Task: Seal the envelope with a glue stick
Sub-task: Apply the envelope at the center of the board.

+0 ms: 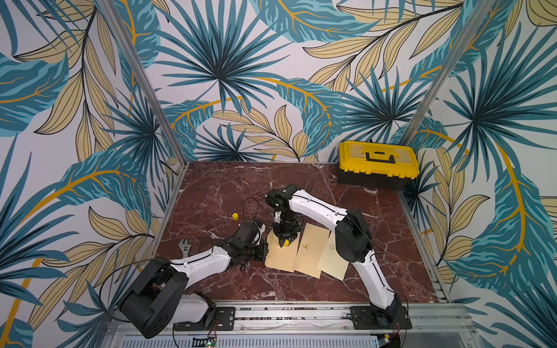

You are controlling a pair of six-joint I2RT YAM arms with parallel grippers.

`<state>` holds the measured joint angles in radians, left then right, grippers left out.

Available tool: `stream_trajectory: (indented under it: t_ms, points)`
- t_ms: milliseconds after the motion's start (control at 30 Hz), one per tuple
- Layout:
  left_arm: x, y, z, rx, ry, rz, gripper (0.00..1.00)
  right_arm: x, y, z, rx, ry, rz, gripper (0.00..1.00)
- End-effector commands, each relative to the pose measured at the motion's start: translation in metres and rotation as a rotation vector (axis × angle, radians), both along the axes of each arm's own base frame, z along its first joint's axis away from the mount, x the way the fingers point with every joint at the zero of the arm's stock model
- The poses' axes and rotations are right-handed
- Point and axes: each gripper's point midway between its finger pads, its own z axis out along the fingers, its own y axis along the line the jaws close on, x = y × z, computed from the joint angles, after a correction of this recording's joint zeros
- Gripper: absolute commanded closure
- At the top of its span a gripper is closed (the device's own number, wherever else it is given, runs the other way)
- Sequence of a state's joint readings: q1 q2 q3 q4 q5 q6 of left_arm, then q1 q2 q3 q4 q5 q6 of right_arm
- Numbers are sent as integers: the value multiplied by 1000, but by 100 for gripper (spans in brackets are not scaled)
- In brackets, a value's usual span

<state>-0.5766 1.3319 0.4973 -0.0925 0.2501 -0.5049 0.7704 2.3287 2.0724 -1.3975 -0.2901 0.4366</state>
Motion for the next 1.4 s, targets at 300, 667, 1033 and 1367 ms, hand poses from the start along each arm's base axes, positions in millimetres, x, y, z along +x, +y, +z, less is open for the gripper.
stream_trajectory:
  t_ms: [300, 667, 1033, 1367]
  points:
    - [-8, -3, -2, 19, -17, -41, 100, 24, -23, -22, -108, -45, -19, 100]
    - [-9, -6, -3, 18, -12, -53, 100, 22, -3, -37, 31, -72, -126, 100]
    - [-8, -4, -5, 31, -5, -40, 100, -3, -2, -46, 118, -3, -167, 100]
    - [-8, -4, -7, 39, 3, -39, 100, 0, -43, -37, -59, -98, -74, 100]
